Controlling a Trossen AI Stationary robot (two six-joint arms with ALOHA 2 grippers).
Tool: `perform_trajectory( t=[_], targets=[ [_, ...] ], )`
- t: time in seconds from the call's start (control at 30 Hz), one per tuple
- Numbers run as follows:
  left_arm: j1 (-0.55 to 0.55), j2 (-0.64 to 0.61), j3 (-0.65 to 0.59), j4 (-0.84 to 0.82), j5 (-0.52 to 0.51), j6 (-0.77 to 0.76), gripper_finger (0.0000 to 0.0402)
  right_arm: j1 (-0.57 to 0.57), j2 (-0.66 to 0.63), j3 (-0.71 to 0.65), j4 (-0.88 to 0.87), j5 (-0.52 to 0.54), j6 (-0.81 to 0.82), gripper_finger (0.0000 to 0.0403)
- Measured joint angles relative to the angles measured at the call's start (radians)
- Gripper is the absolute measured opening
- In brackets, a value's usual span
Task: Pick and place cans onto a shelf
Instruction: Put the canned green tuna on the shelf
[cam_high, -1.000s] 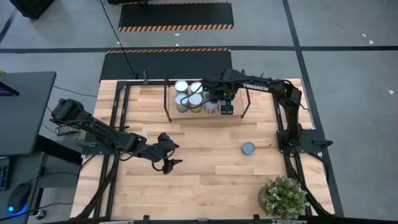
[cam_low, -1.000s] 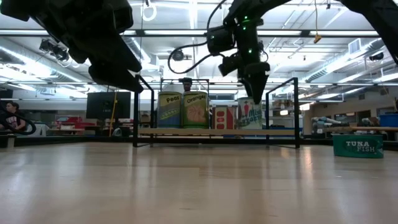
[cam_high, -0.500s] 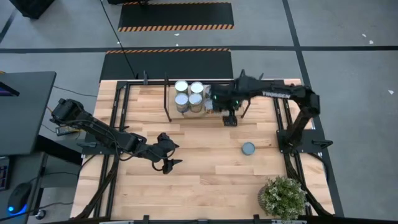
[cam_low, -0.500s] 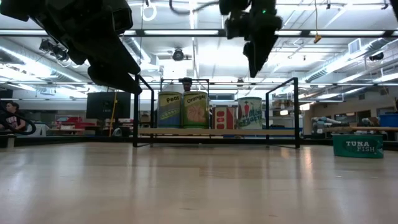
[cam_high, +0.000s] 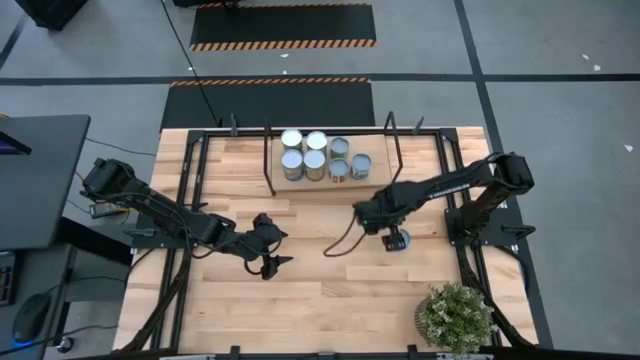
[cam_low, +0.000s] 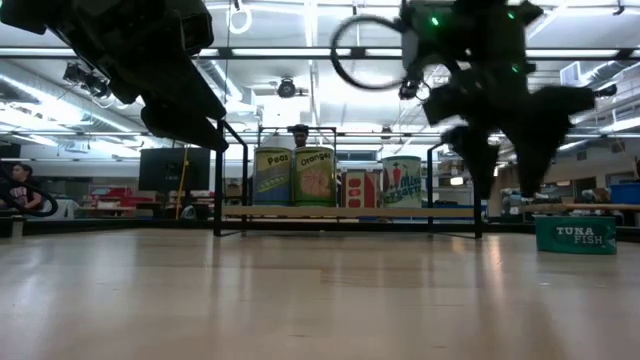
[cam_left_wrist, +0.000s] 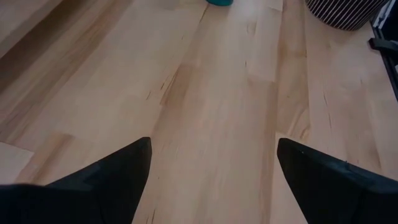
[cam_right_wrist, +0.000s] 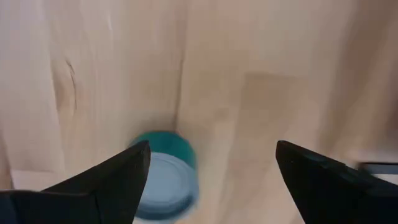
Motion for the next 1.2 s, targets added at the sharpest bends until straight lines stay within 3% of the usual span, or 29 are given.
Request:
perform_trajectory(
  t=[0.27,0.5,0.8,1.03,1.2],
  targets=[
    [0.0,0.0,0.0,0.004,-0.007,-0.006,0.0354,0.039,0.001,-0.097,0.041,-0.044,0.114,0.0355],
    [0.0,0.0,0.0,0.003,-0.007,-0.006,0.0354,0.049,0.006,-0.078,0.069,-0.03,0.141,0.0355],
    [-0.001,0.0,0.0,0.003,0.016,-0.032,0.0354,0.067,0.006,-0.013,-0.075,-0.022,0.22,0.0355],
    [-0.001,0.0,0.0,0.003,0.022,-0.032,0.0354,0.112,-0.004,-0.012,-0.13,-0.148,0.44,0.0355],
    [-0.001,0.0,0.0,0.003,0.022,-0.029,0.0354,0.137,-0.004,-0.012,-0.186,-0.143,0.504,0.0355]
  ],
)
